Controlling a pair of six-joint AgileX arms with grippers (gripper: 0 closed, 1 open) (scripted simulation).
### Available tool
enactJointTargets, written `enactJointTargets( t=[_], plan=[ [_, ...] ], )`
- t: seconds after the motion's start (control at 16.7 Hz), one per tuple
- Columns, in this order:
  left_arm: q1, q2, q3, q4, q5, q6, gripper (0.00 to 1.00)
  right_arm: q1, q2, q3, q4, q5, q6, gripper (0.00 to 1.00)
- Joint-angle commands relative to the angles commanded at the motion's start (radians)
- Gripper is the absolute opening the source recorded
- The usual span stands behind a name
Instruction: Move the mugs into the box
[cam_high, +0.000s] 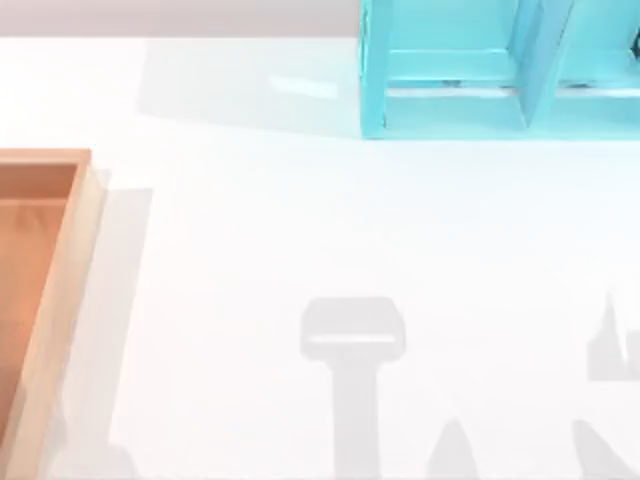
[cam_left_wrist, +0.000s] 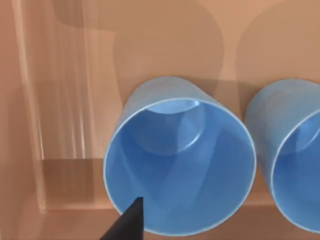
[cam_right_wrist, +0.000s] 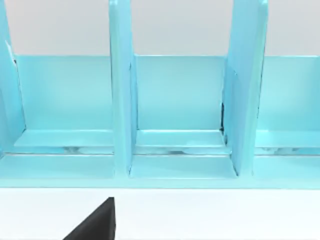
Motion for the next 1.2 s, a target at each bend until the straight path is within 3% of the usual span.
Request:
enactJointTargets(
  t=[0.54, 1.2],
  plan=[
    [0.001, 0.000, 0.017, -0.017, 0.000, 0.000, 1.00, 0.000, 0.000, 0.000, 0.000, 0.000, 0.000, 1.00],
    [-0.005, -0.004, 0.393, -0.397, 0.000, -0.006, 1.00, 0.000, 0.000, 0.000, 0.000, 0.000, 0.000, 1.00]
  ],
)
